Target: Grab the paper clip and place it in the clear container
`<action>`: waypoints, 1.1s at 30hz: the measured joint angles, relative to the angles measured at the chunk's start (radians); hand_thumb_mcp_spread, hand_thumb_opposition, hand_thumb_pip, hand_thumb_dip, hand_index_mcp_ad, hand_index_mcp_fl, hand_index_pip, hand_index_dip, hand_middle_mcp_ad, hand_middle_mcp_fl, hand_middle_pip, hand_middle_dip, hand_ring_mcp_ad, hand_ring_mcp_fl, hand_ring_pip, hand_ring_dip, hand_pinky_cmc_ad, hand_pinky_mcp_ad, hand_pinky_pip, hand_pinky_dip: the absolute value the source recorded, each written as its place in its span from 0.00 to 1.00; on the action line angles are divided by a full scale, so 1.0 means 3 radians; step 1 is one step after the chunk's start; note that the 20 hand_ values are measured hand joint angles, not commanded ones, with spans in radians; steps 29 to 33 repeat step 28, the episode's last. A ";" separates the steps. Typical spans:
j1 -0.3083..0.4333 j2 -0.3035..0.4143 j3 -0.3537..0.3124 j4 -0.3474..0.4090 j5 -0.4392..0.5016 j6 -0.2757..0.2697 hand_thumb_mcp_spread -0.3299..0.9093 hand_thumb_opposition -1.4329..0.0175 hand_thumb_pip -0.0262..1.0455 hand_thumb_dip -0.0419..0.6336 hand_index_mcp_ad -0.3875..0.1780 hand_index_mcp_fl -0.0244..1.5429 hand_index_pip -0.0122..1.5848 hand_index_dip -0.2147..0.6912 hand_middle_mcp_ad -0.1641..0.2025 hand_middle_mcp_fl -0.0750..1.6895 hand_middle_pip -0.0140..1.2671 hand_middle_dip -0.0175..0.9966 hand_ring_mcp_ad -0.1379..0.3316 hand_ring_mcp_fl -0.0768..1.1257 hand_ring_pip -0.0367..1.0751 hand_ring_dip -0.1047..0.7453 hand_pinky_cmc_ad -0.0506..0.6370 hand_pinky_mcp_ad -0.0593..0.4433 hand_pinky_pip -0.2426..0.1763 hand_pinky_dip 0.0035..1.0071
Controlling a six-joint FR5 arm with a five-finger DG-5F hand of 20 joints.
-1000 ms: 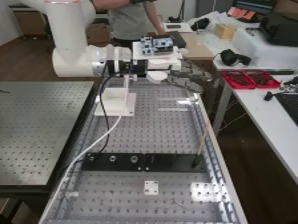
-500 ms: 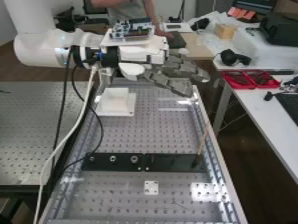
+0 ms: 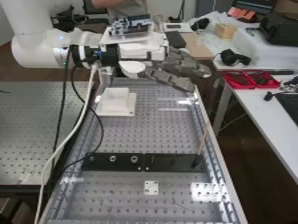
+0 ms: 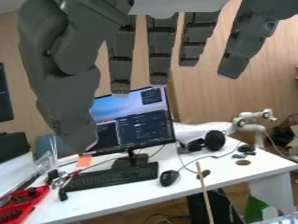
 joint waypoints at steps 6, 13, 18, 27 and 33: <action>-0.0003 0.0000 0.0014 0.0021 -0.0049 0.0018 0.62 0.43 0.47 0.47 0.41 0.31 0.07 0.52 0.57 0.18 0.10 0.20 0.48 0.10 0.14 0.23 0.60 0.69 0.62 0.18; -0.0011 -0.0014 0.0057 -0.0012 -0.0068 0.0027 0.62 0.43 0.47 0.47 0.41 0.31 0.07 0.52 0.57 0.18 0.10 0.20 0.48 0.10 0.14 0.23 0.60 0.69 0.62 0.18; -0.0017 -0.0014 0.0071 -0.0052 -0.0067 0.0024 0.62 0.43 0.47 0.47 0.41 0.31 0.07 0.53 0.57 0.18 0.10 0.20 0.48 0.09 0.14 0.23 0.60 0.69 0.62 0.19; -0.0032 -0.0002 0.0059 -0.0036 -0.0091 0.0043 0.62 0.43 0.46 0.47 0.41 0.31 0.07 0.53 0.57 0.18 0.10 0.20 0.48 0.10 0.14 0.23 0.60 0.69 0.63 0.19; -0.0033 -0.0001 0.0052 -0.0024 -0.0092 0.0051 0.62 0.43 0.46 0.47 0.41 0.31 0.07 0.53 0.57 0.18 0.10 0.20 0.48 0.10 0.14 0.23 0.60 0.69 0.63 0.19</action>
